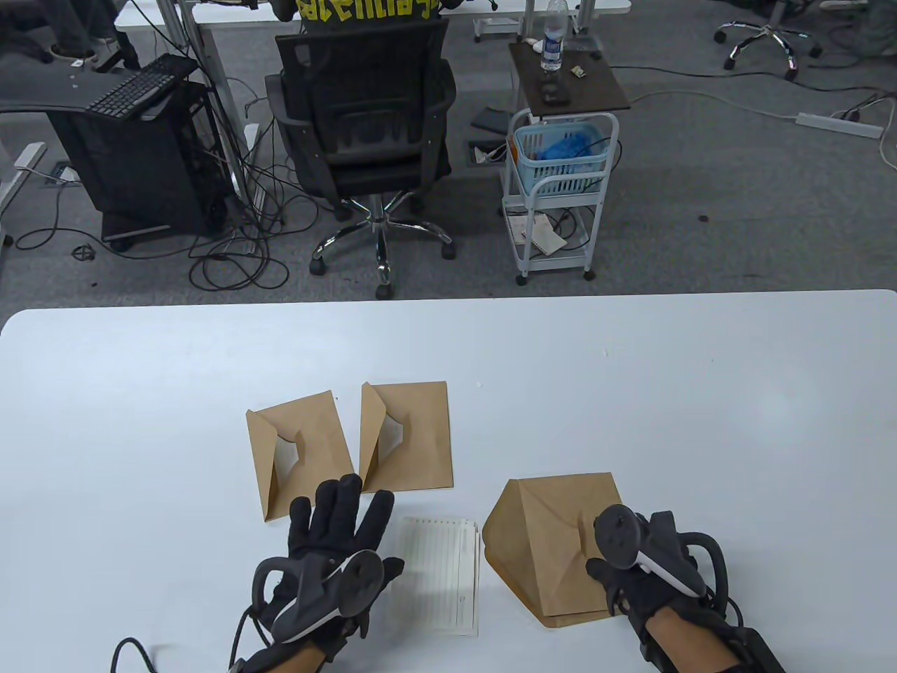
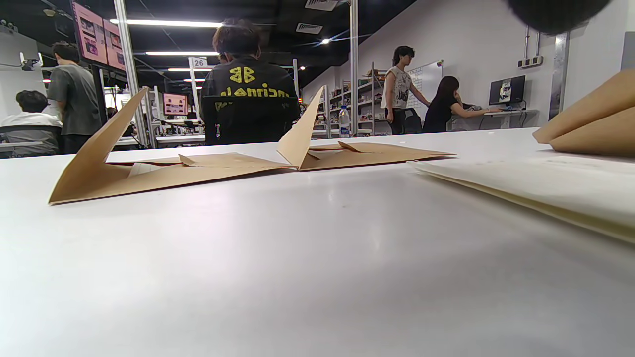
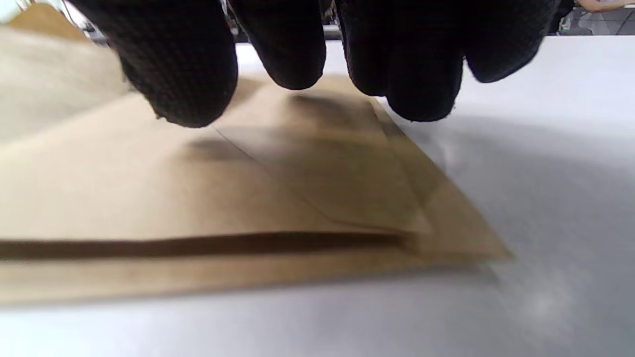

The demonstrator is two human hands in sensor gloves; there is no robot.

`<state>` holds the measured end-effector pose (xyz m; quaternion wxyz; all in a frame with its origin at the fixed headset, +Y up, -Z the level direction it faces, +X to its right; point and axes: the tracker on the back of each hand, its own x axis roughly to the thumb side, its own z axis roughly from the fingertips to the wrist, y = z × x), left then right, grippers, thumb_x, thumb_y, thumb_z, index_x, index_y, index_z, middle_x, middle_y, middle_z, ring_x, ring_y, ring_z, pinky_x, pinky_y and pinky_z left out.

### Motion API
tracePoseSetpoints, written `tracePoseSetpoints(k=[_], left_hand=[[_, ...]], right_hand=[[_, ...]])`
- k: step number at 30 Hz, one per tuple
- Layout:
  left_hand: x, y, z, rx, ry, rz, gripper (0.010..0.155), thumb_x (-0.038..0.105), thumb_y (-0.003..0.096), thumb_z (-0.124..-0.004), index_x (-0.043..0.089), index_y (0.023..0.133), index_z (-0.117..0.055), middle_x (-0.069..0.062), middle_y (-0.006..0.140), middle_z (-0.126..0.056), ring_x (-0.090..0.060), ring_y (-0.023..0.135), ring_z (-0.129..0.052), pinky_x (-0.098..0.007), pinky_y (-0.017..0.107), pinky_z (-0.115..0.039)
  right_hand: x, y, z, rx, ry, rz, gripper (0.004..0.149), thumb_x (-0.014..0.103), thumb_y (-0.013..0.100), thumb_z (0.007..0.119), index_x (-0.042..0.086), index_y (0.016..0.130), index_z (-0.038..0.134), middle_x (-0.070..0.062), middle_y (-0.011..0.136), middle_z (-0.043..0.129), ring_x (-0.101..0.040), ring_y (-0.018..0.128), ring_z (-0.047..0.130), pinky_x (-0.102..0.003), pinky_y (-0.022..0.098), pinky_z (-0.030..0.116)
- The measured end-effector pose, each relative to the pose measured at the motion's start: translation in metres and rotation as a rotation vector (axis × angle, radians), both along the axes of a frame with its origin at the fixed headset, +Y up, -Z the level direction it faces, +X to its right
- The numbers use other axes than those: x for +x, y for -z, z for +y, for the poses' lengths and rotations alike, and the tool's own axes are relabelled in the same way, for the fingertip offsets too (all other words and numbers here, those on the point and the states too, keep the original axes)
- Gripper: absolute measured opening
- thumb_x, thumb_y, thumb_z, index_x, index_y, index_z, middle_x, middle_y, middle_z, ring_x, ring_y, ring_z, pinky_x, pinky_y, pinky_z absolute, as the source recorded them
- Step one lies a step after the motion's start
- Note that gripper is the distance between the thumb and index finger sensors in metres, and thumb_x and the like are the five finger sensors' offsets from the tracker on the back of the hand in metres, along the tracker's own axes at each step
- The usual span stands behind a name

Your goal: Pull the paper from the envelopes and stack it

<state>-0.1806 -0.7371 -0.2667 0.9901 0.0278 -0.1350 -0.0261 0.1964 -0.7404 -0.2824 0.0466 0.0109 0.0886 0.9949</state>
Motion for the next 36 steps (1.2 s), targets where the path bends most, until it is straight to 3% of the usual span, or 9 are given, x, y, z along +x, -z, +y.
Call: tracePoseSetpoints(k=[6,9,15,19,36], left_hand=[[0.002,0.001,-0.004,-0.013,0.012,-0.008,0.083,0.063,0.0489,-0.067,0.039,0.113,-0.02,-0.012,0.119,-0.008,-0.044,0.114,-0.016,-0.066,0.077,-0.01],[0.003,0.002,-0.004,-0.015,0.011,-0.007,0.082,0.063,0.0489,-0.067,0.039,0.113,-0.02,-0.012,0.119,-0.008,-0.044,0.114,-0.016,-0.066,0.077,-0.01],[0.001,0.002,-0.004,-0.018,0.006,0.0,0.082,0.063,0.0489,-0.067,0.039,0.112,-0.02,-0.012,0.12,-0.009,-0.044,0.114,-0.016,-0.066,0.077,-0.01],[0.0,0.003,-0.006,-0.029,0.009,-0.001,0.082,0.063,0.0489,-0.067,0.039,0.112,-0.02,-0.012,0.12,-0.009,-0.044,0.114,-0.016,-0.066,0.077,-0.01],[-0.005,0.016,-0.005,-0.056,-0.002,0.049,0.082,0.063,0.0489,-0.067,0.039,0.113,-0.021,-0.012,0.12,-0.012,-0.044,0.115,-0.019,-0.066,0.078,-0.013]], right_hand=[[0.005,-0.001,0.042,0.234,0.059,0.069,0.07,0.051,0.048,0.081,0.019,0.106,0.06,-0.025,0.106,0.058,-0.048,0.089,0.075,-0.065,0.064,0.06],[0.009,0.001,0.051,0.299,0.068,0.178,0.077,0.055,0.048,0.077,0.02,0.11,0.047,-0.023,0.112,0.043,-0.051,0.1,0.055,-0.07,0.068,0.048],[0.012,-0.003,0.031,0.283,0.043,0.222,0.088,0.063,0.048,0.07,0.022,0.111,0.026,-0.022,0.114,0.02,-0.051,0.106,0.024,-0.074,0.069,0.029],[0.013,-0.008,0.017,0.243,0.001,0.222,0.089,0.065,0.048,0.068,0.023,0.111,0.023,-0.022,0.113,0.013,-0.051,0.106,0.017,-0.075,0.068,0.026],[0.016,-0.014,0.013,0.209,0.062,0.187,0.088,0.065,0.047,0.069,0.021,0.112,0.027,-0.023,0.113,0.017,-0.051,0.106,0.019,-0.074,0.068,0.026]])
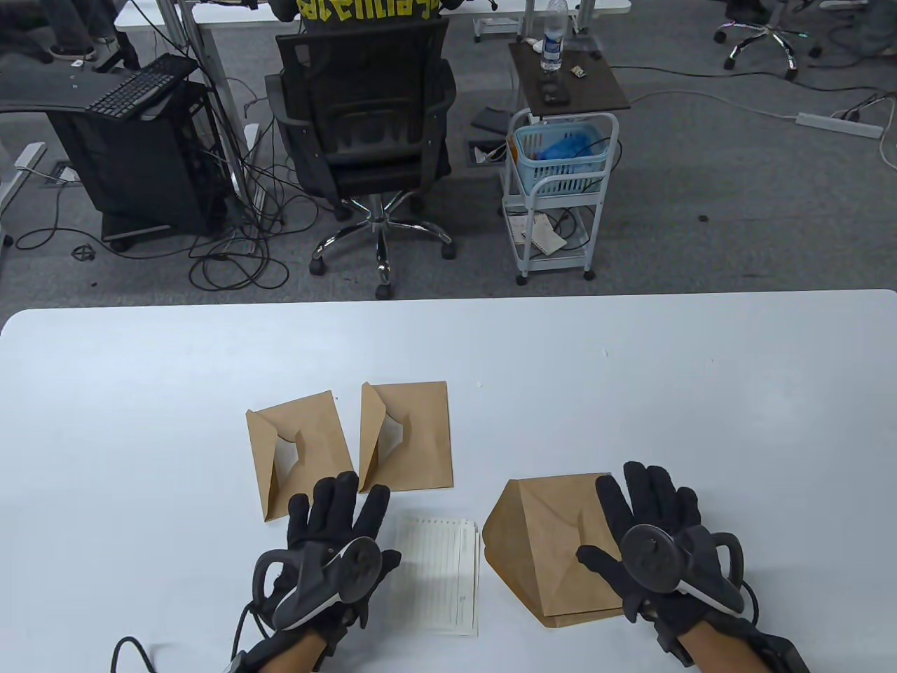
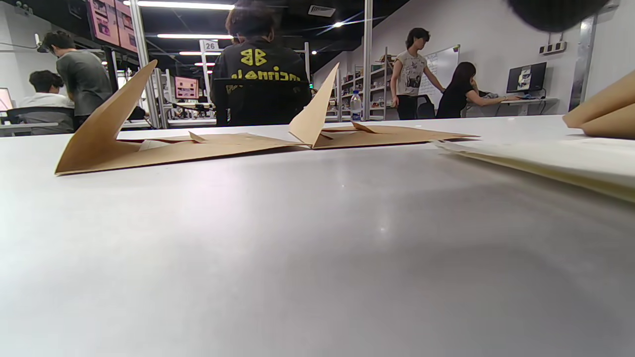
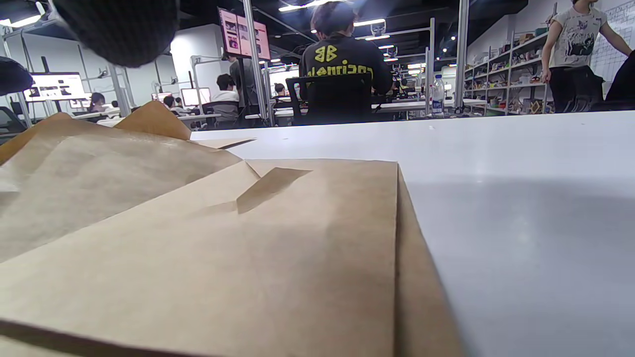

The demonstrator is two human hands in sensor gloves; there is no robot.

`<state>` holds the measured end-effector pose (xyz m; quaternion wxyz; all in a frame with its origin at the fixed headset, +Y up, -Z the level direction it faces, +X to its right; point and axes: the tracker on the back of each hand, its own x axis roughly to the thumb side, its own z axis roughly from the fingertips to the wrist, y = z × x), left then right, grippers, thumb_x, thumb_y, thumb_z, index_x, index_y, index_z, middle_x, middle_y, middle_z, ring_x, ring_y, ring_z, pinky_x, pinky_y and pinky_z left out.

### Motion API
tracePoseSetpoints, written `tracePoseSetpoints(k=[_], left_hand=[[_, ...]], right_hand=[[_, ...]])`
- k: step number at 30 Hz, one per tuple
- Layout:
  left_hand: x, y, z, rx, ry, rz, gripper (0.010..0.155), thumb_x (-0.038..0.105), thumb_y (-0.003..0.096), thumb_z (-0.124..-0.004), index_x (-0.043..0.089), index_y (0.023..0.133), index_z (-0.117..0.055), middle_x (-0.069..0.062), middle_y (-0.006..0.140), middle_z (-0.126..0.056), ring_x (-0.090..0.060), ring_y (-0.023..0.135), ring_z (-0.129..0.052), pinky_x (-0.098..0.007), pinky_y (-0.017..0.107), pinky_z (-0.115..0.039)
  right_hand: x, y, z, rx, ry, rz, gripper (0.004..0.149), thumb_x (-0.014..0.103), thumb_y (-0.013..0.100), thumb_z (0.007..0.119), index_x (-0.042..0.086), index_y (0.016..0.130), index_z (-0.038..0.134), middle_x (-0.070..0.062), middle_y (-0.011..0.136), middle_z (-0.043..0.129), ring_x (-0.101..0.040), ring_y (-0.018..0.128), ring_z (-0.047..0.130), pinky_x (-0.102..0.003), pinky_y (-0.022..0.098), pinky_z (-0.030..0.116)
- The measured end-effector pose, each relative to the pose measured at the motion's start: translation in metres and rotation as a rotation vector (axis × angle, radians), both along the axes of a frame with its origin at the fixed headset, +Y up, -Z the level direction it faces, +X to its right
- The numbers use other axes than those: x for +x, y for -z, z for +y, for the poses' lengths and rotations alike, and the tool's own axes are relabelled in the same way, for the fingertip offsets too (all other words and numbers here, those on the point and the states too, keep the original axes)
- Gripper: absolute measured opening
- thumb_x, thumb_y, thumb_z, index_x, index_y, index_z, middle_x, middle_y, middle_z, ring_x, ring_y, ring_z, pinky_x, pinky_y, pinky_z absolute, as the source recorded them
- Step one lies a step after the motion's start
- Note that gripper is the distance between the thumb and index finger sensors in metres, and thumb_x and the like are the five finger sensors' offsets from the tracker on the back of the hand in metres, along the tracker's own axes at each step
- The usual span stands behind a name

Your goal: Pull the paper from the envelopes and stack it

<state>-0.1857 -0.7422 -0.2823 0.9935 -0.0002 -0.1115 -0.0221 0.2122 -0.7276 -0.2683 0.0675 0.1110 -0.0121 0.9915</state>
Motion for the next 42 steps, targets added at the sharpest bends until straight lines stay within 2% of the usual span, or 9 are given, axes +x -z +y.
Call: tracePoseSetpoints(k=[8,13,17,25,31,36,42], left_hand=[[-0.008,0.032,0.011,-0.028,0.067,0.078,0.082,0.062,0.0492,-0.068,0.039,0.113,-0.021,-0.012,0.12,-0.013,-0.044,0.115,-0.022,-0.065,0.079,-0.017],[-0.013,0.066,0.016,-0.103,0.059,0.177,0.084,0.062,0.0487,-0.07,0.035,0.113,-0.023,-0.013,0.121,-0.021,-0.045,0.115,-0.028,-0.065,0.079,-0.021],[-0.006,0.091,0.016,-0.174,0.011,0.263,0.086,0.061,0.0483,-0.072,0.029,0.114,-0.026,-0.014,0.121,-0.033,-0.045,0.113,-0.041,-0.066,0.079,-0.028],[0.012,0.134,0.007,-0.272,0.124,0.386,0.085,0.06,0.0472,-0.075,0.021,0.113,-0.039,-0.012,0.109,-0.069,-0.039,0.098,-0.078,-0.063,0.077,-0.048],[0.013,0.151,-0.001,-0.305,0.138,0.462,0.079,0.057,0.048,-0.077,0.018,0.11,-0.048,-0.009,0.091,-0.088,-0.033,0.077,-0.095,-0.06,0.072,-0.058],[0.013,0.155,-0.003,-0.299,0.122,0.481,0.065,0.047,0.0509,-0.075,0.017,0.106,-0.059,-0.004,0.075,-0.097,-0.027,0.057,-0.104,-0.057,0.067,-0.066],[0.01,0.155,-0.003,-0.29,0.1,0.473,0.058,0.04,0.0513,-0.075,0.017,0.103,-0.065,-0.002,0.068,-0.101,-0.024,0.05,-0.107,-0.055,0.066,-0.069]], right_hand=[[0.0,0.0,-0.001,0.002,0.016,0.004,0.088,0.065,0.047,0.069,0.021,0.112,0.029,-0.023,0.113,0.02,-0.051,0.106,0.021,-0.074,0.068,0.026],[0.001,-0.001,-0.001,-0.005,0.022,0.005,0.087,0.065,0.047,0.07,0.021,0.112,0.031,-0.023,0.113,0.021,-0.051,0.106,0.022,-0.074,0.068,0.027],[0.0,-0.001,-0.002,-0.005,0.025,0.005,0.087,0.064,0.047,0.07,0.021,0.112,0.032,-0.023,0.113,0.022,-0.051,0.106,0.023,-0.074,0.068,0.027],[-0.001,-0.001,-0.003,-0.008,0.02,0.013,0.086,0.064,0.047,0.07,0.02,0.112,0.033,-0.023,0.113,0.023,-0.051,0.106,0.025,-0.074,0.068,0.028],[-0.001,0.0,-0.003,-0.011,0.025,0.012,0.086,0.064,0.047,0.071,0.02,0.112,0.034,-0.023,0.113,0.024,-0.051,0.106,0.026,-0.074,0.068,0.028],[-0.001,-0.001,-0.001,0.0,0.03,0.015,0.086,0.064,0.047,0.071,0.021,0.112,0.034,-0.023,0.114,0.025,-0.051,0.106,0.027,-0.074,0.068,0.029],[-0.001,-0.001,-0.001,-0.001,0.023,0.018,0.085,0.063,0.047,0.071,0.02,0.111,0.035,-0.023,0.114,0.027,-0.051,0.106,0.028,-0.074,0.068,0.029]])
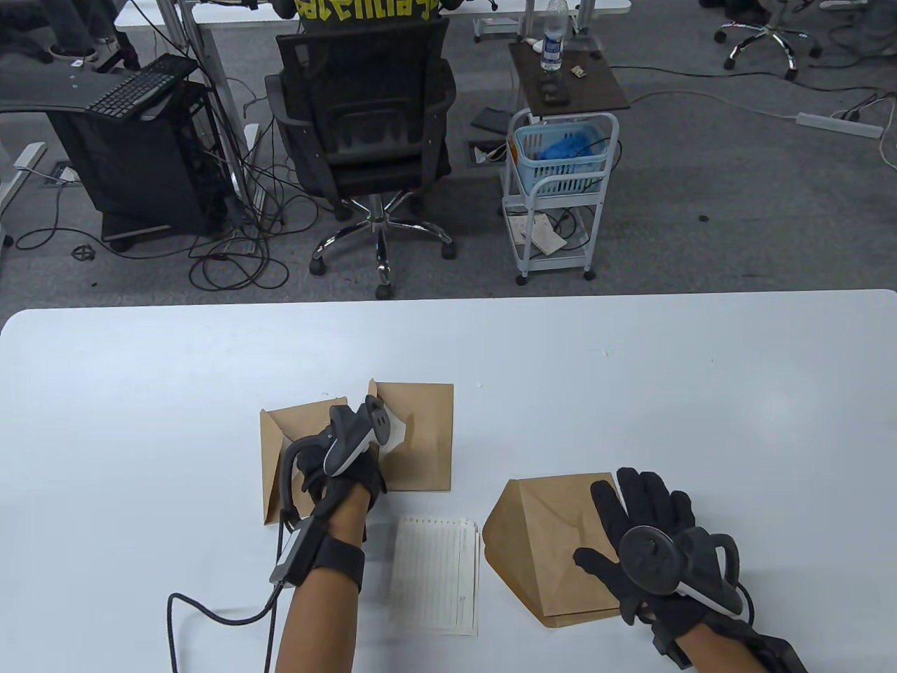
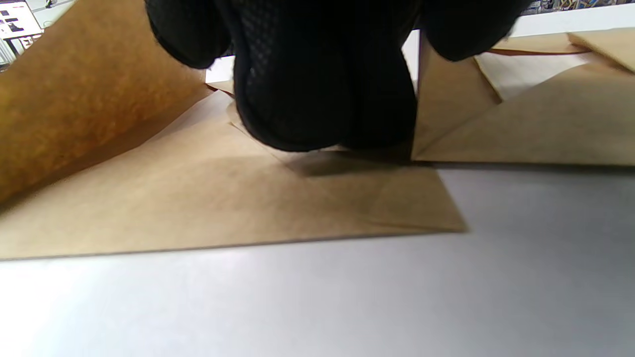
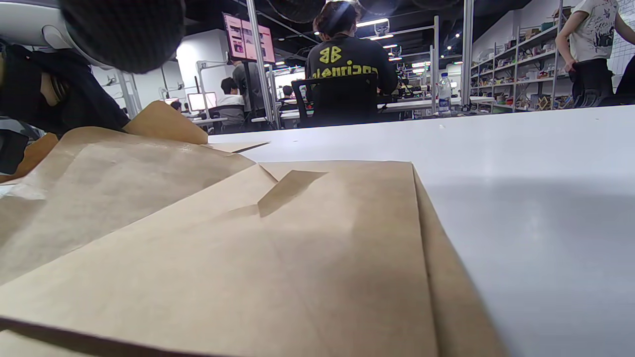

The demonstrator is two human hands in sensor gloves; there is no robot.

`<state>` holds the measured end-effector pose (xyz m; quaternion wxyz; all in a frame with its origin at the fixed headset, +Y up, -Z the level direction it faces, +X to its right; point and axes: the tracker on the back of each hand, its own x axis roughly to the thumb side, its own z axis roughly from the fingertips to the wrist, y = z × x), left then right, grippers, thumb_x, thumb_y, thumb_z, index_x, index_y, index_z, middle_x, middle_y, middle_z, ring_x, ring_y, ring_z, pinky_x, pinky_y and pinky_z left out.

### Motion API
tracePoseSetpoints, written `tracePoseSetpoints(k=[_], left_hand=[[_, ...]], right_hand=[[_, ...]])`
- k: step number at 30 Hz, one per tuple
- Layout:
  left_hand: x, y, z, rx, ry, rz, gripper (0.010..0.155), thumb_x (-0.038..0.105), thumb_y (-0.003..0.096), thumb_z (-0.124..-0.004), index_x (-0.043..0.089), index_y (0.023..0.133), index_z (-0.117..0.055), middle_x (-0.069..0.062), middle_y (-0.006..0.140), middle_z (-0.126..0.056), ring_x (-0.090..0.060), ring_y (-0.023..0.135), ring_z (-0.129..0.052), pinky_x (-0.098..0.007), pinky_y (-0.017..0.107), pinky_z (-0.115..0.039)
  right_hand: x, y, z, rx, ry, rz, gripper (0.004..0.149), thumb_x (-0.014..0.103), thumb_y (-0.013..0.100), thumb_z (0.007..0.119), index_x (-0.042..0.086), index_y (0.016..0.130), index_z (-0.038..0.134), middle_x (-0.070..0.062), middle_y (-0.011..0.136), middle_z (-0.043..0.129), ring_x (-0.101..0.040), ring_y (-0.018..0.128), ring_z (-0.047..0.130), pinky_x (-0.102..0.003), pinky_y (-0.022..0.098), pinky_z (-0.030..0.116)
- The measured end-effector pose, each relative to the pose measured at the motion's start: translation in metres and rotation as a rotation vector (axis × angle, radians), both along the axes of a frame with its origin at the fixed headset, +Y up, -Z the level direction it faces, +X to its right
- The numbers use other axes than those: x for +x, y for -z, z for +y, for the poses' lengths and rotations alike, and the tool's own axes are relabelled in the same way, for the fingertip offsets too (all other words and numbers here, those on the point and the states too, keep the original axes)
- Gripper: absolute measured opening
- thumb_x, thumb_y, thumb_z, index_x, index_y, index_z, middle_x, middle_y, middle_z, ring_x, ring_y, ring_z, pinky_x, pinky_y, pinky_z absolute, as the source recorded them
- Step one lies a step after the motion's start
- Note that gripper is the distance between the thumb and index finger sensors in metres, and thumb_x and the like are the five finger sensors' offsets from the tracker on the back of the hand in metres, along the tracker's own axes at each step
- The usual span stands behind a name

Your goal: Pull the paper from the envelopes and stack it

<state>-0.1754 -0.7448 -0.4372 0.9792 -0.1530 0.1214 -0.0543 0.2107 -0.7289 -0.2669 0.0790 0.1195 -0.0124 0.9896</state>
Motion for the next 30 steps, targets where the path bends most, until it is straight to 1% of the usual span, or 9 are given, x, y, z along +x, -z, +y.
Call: tracePoseSetpoints(k=[5,7,11,21,27,30], left_hand=[[-0.006,-0.002,0.003,0.034,-0.063,-0.001,0.053,0.037,0.0514,-0.074,0.019,0.101,-0.07,-0.001,0.064,-0.104,-0.022,0.045,-0.109,-0.054,0.064,-0.071],[-0.007,-0.003,0.006,0.047,-0.088,-0.01,0.052,0.037,0.0514,-0.074,0.021,0.1,-0.071,-0.001,0.064,-0.104,-0.022,0.046,-0.109,-0.054,0.064,-0.071],[-0.011,-0.008,0.018,0.101,-0.163,-0.017,0.051,0.036,0.0512,-0.075,0.023,0.1,-0.072,0.0,0.064,-0.105,-0.021,0.046,-0.11,-0.053,0.064,-0.071],[-0.022,-0.032,0.051,0.211,-0.508,-0.062,0.05,0.034,0.0513,-0.075,0.022,0.1,-0.073,0.0,0.066,-0.103,-0.021,0.048,-0.109,-0.053,0.065,-0.07],[-0.031,-0.05,0.061,0.249,-0.694,-0.087,0.049,0.033,0.0518,-0.075,0.025,0.1,-0.073,-0.001,0.069,-0.102,-0.022,0.051,-0.108,-0.054,0.065,-0.069],[-0.033,-0.062,0.064,0.262,-0.798,-0.119,0.049,0.033,0.0518,-0.075,0.026,0.1,-0.073,-0.001,0.07,-0.102,-0.022,0.052,-0.108,-0.055,0.065,-0.069]], right_hand=[[0.0,-0.001,0.001,0.005,0.007,-0.001,0.085,0.063,0.048,0.071,0.021,0.112,0.034,-0.023,0.114,0.027,-0.051,0.106,0.029,-0.074,0.068,0.03],[0.0,-0.001,0.001,0.009,0.007,-0.003,0.085,0.063,0.048,0.071,0.021,0.112,0.034,-0.023,0.114,0.027,-0.051,0.106,0.029,-0.074,0.068,0.03],[0.0,-0.001,0.001,0.009,0.009,-0.003,0.085,0.063,0.048,0.071,0.021,0.111,0.035,-0.023,0.114,0.027,-0.051,0.106,0.029,-0.074,0.068,0.03],[-0.003,-0.001,-0.001,-0.004,0.001,-0.001,0.084,0.063,0.048,0.07,0.021,0.111,0.035,-0.023,0.113,0.028,-0.051,0.106,0.03,-0.074,0.068,0.03],[-0.005,-0.002,-0.001,-0.006,-0.002,0.006,0.084,0.063,0.048,0.07,0.021,0.111,0.035,-0.023,0.113,0.028,-0.051,0.106,0.031,-0.074,0.068,0.03],[-0.005,-0.001,-0.001,-0.008,0.004,0.005,0.084,0.063,0.048,0.07,0.021,0.111,0.035,-0.024,0.113,0.028,-0.051,0.106,0.031,-0.074,0.068,0.03]])
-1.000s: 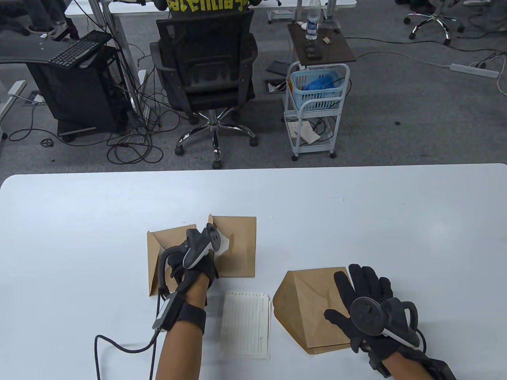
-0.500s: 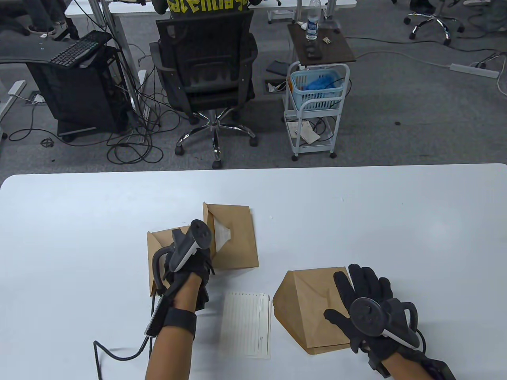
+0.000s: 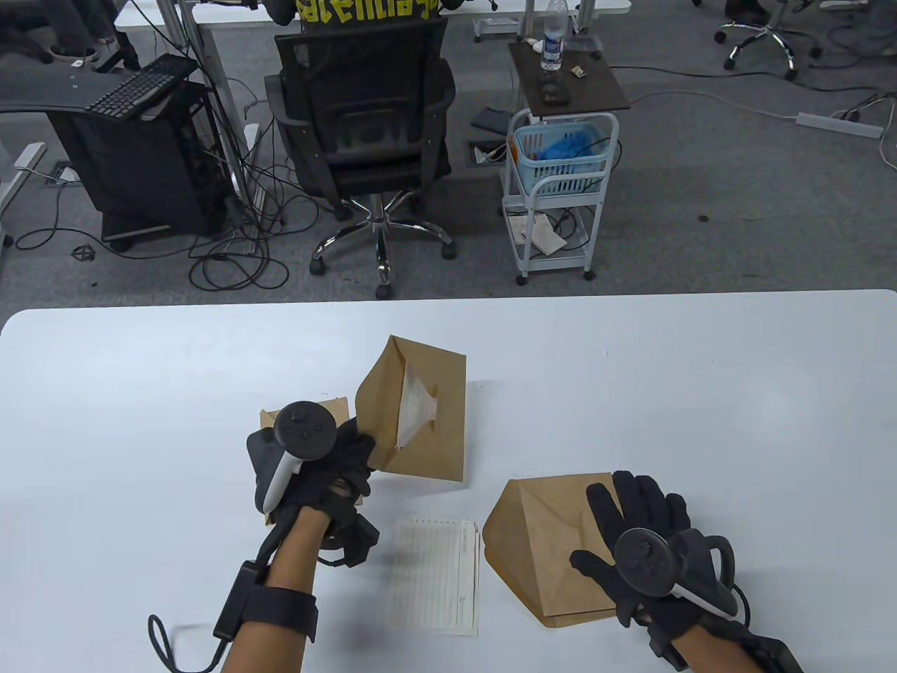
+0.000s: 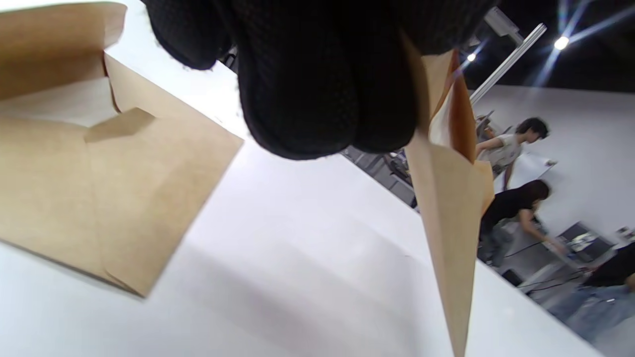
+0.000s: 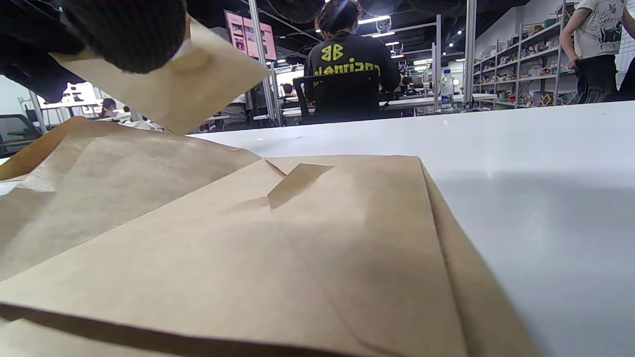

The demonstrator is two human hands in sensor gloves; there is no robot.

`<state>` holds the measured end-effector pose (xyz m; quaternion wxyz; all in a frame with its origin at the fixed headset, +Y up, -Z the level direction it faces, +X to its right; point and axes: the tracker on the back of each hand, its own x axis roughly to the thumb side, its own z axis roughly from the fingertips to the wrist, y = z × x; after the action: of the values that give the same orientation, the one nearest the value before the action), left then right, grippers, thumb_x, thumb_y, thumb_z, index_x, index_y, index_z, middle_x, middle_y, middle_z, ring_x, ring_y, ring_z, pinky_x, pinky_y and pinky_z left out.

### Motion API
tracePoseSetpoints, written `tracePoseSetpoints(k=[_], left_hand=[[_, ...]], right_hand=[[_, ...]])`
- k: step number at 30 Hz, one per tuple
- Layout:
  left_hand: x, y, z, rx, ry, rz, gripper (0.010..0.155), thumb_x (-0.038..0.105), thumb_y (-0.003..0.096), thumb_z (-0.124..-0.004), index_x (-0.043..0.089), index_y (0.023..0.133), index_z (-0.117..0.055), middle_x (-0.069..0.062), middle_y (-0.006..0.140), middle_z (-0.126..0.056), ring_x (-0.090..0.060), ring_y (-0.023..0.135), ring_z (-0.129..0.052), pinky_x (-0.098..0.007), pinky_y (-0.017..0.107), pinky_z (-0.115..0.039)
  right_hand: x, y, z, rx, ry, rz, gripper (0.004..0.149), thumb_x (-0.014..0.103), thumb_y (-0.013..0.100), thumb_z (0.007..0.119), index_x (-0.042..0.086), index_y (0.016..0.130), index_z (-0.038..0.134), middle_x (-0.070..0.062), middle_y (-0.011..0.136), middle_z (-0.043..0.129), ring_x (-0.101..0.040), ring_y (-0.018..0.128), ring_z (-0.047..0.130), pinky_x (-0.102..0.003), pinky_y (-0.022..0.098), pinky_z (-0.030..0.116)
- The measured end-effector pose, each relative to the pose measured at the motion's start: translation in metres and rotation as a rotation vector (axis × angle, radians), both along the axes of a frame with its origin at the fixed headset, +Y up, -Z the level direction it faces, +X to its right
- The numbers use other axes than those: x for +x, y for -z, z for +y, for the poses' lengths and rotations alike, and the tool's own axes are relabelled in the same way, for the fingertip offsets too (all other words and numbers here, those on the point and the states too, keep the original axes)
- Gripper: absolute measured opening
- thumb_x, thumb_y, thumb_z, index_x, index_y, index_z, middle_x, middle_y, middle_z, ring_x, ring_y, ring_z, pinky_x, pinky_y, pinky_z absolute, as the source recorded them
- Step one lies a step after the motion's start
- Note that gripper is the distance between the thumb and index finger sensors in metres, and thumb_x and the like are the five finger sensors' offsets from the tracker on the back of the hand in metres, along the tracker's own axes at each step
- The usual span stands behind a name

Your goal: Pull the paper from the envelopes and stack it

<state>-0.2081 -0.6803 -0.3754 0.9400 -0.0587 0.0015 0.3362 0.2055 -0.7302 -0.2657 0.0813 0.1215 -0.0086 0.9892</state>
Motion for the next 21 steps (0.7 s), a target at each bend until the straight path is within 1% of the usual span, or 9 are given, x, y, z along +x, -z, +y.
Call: tracePoseSetpoints(k=[4,7,10,12,15,18,20,21], left_hand=[[0.003,-0.017,0.003,0.029,-0.127,-0.08,0.048,0.034,0.0521,-0.074,0.028,0.1,-0.073,-0.001,0.071,-0.101,-0.022,0.053,-0.108,-0.055,0.066,-0.068],[0.009,-0.032,0.001,0.038,-0.225,-0.134,0.048,0.034,0.0522,-0.075,0.028,0.1,-0.074,-0.002,0.071,-0.101,-0.023,0.053,-0.108,-0.055,0.066,-0.068],[0.017,-0.044,-0.003,0.041,-0.265,-0.195,0.048,0.034,0.0522,-0.075,0.028,0.1,-0.074,-0.002,0.071,-0.101,-0.023,0.054,-0.108,-0.055,0.066,-0.068],[0.025,-0.054,-0.009,0.043,-0.294,-0.243,0.048,0.035,0.0523,-0.074,0.028,0.1,-0.074,-0.001,0.071,-0.101,-0.023,0.054,-0.108,-0.054,0.066,-0.068],[0.038,-0.065,-0.018,0.033,-0.342,-0.309,0.048,0.035,0.0523,-0.074,0.028,0.1,-0.074,-0.001,0.071,-0.101,-0.022,0.054,-0.108,-0.054,0.066,-0.069],[0.052,-0.075,-0.03,0.018,-0.391,-0.359,0.048,0.036,0.0523,-0.074,0.029,0.1,-0.074,-0.001,0.071,-0.101,-0.022,0.054,-0.108,-0.054,0.066,-0.069],[0.059,-0.08,-0.035,0.015,-0.414,-0.38,0.048,0.036,0.0524,-0.074,0.029,0.1,-0.073,-0.001,0.072,-0.101,-0.023,0.055,-0.107,-0.054,0.066,-0.068],[0.063,-0.082,-0.037,0.018,-0.422,-0.394,0.048,0.036,0.0523,-0.074,0.028,0.1,-0.073,-0.001,0.072,-0.101,-0.023,0.056,-0.108,-0.055,0.066,-0.068]], right_hand=[[0.001,0.001,0.001,-0.001,0.009,0.001,0.085,0.063,0.048,0.07,0.02,0.111,0.035,-0.024,0.113,0.027,-0.051,0.106,0.031,-0.074,0.068,0.03],[0.003,0.001,0.004,0.0,0.051,0.003,0.085,0.063,0.048,0.07,0.019,0.111,0.034,-0.024,0.113,0.027,-0.052,0.106,0.031,-0.074,0.068,0.031],[0.004,0.001,0.007,0.01,0.121,0.008,0.085,0.063,0.048,0.069,0.018,0.111,0.034,-0.025,0.112,0.03,-0.052,0.105,0.035,-0.073,0.068,0.034],[0.004,0.001,0.009,0.016,0.198,0.014,0.086,0.063,0.048,0.069,0.016,0.111,0.034,-0.026,0.112,0.033,-0.053,0.105,0.038,-0.073,0.068,0.036],[0.002,0.001,0.011,0.013,0.285,0.05,0.088,0.063,0.048,0.067,0.014,0.11,0.028,-0.026,0.111,0.035,-0.053,0.104,0.042,-0.073,0.067,0.038],[0.001,0.003,0.011,-0.006,0.412,0.074,0.09,0.063,0.049,0.065,0.01,0.108,0.022,-0.027,0.109,0.044,-0.051,0.101,0.055,-0.07,0.067,0.046],[0.001,0.006,0.008,-0.06,0.542,0.089,0.091,0.061,0.049,0.066,0.007,0.107,0.022,-0.025,0.105,0.055,-0.046,0.096,0.071,-0.066,0.066,0.056],[0.002,0.008,0.005,-0.098,0.656,0.102,0.09,0.059,0.049,0.067,0.005,0.106,0.023,-0.023,0.103,0.061,-0.043,0.092,0.08,-0.064,0.064,0.061]])
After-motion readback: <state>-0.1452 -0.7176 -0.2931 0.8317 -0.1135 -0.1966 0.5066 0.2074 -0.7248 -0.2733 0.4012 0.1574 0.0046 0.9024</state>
